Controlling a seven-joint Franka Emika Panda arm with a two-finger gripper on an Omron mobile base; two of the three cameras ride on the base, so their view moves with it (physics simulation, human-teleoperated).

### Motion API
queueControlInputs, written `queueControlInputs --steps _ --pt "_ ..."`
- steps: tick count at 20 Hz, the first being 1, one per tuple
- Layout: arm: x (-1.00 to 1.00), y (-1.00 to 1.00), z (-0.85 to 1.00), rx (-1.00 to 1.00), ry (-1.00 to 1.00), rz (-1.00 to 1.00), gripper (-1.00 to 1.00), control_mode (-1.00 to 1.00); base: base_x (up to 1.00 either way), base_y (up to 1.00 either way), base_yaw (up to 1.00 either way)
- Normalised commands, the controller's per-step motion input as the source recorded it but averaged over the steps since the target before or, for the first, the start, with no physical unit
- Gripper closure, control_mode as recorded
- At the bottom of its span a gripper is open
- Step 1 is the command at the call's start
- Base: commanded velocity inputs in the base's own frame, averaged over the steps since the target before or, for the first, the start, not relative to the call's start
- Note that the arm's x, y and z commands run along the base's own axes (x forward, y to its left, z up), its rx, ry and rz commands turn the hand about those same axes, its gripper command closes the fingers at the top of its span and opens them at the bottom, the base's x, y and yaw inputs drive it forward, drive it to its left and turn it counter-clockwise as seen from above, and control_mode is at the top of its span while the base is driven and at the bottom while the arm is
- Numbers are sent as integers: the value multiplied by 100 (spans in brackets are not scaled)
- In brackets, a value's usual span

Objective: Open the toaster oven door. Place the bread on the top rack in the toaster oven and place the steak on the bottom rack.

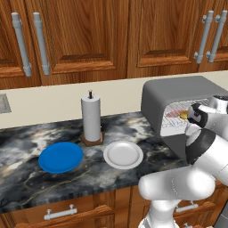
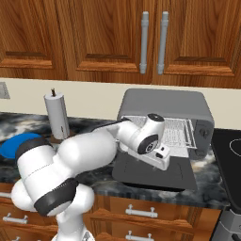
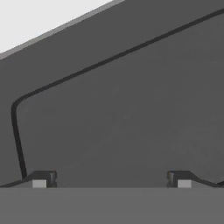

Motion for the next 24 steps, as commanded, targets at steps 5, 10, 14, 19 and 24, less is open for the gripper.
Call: queueControlInputs --steps 5,10,14,19,24 --pt "24 -2 5 2 2 -17 -100 -100 0 0 0" --pt "31 0 -3 0 1 -19 -100 -100 0 0 0" --pt "24 0 -7 0 0 -18 -100 -100 0 0 0" --pt "32 0 -4 0 0 -18 -100 -100 0 0 0" --pt "35 0 0 0 0 -17 -100 -100 0 0 0"
